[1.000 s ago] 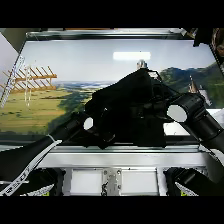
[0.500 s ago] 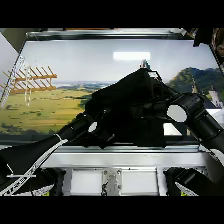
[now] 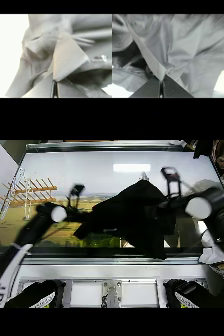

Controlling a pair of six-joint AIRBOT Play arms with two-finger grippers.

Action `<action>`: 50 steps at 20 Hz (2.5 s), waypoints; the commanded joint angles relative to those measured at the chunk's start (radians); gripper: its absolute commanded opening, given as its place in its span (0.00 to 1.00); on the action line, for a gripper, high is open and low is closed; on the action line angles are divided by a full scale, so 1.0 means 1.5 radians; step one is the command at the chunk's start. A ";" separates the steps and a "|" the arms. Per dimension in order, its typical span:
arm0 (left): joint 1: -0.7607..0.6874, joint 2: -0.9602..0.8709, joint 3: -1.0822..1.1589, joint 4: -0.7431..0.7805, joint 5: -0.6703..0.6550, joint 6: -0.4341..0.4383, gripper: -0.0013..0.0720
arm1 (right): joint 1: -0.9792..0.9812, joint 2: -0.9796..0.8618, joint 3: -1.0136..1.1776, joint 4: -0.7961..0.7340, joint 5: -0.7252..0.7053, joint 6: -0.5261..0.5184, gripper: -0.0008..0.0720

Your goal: Fold the clothes and pants, and hang the long-sleeved shirts on hangers.

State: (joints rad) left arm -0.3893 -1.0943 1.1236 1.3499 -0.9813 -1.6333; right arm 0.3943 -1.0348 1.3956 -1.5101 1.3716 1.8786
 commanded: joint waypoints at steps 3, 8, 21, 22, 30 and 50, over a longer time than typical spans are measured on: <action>0.032 0.103 0.337 -0.190 -0.003 0.144 0.03 | -0.060 -0.060 0.370 -0.010 0.095 -0.069 0.02; 0.003 0.102 0.452 -0.160 -0.026 0.123 0.03 | -0.060 -0.076 0.471 -0.049 0.143 -0.066 0.02; 0.007 0.102 -0.131 -0.167 -0.193 0.024 0.03 | 0.031 -0.067 0.086 -0.079 0.260 -0.066 0.02; 0.000 0.102 -0.147 -0.168 -0.165 0.010 0.03 | 0.031 -0.067 0.077 -0.078 0.243 -0.066 0.02; -0.016 0.103 -0.139 -0.162 -0.138 -0.004 0.03 | 0.029 -0.073 0.076 -0.083 0.044 -0.067 0.02; -0.019 0.102 -0.110 -0.110 -0.163 -0.004 0.03 | 0.030 -0.018 -0.079 -0.044 -0.010 0.068 0.85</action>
State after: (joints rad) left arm -0.4103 -0.9409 0.9592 1.1847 -1.2263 -1.6409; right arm 0.4374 -1.0729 1.3190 -1.6119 1.4162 1.8904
